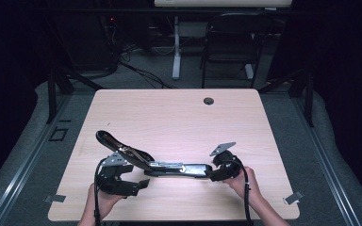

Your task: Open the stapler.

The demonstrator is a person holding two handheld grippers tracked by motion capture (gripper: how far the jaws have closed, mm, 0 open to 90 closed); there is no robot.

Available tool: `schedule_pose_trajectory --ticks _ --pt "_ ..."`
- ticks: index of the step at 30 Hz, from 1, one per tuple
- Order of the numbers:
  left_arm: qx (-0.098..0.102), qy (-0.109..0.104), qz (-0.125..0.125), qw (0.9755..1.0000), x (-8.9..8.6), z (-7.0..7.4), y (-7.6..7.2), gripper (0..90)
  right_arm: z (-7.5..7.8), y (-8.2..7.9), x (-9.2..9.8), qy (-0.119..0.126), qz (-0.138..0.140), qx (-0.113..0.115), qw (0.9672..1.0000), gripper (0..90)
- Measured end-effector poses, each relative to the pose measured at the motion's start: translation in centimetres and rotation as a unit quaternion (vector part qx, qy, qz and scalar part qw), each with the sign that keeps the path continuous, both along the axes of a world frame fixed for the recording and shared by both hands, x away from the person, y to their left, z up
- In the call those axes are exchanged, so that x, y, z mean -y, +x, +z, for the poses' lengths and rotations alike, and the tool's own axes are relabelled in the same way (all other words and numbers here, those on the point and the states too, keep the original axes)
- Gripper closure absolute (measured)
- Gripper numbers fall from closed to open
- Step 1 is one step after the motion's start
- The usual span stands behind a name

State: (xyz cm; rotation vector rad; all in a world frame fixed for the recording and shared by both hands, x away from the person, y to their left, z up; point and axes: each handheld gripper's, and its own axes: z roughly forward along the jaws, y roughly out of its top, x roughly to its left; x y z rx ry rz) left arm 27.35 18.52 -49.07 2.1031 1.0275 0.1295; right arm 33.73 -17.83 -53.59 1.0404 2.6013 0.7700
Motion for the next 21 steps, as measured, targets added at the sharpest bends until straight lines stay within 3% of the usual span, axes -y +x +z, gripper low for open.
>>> schedule_pose_trajectory --ticks 3,4,6,11,15,19,21 --pt "-0.017 0.009 0.004 0.9998 -0.3 -0.4 0.1 10.3 0.5 0.1 0.4 -0.001 0.008 -0.010 0.9999 26.4" --pt "-0.020 0.011 0.006 0.9997 -0.4 -0.6 0.2 9.4 0.6 0.1 0.6 0.006 0.006 -0.008 0.9999 25.7" --pt "-0.022 0.018 0.007 0.9996 -0.5 -0.7 0.3 7.5 1.0 0.1 1.0 -0.003 0.006 -0.002 1.0000 24.9" --pt "-0.036 0.038 0.010 0.9986 -0.8 -1.3 0.7 3.1 1.6 0.0 2.0 0.000 -0.008 0.031 0.9995 22.1" --pt "-0.054 0.055 0.020 0.9968 -1.1 -2.0 1.2 0.1 1.8 0.1 2.5 -0.024 -0.023 0.037 0.9987 14.0" --pt "-0.058 0.062 0.029 0.9960 -1.5 -2.2 1.4 0.0 2.4 0.4 3.0 -0.026 -0.037 0.042 0.9981 6.9" --pt "-0.057 0.065 0.031 0.9958 -1.6 -2.2 1.5 0.0 2.7 0.6 3.5 -0.015 -0.044 0.038 0.9982 6.1"
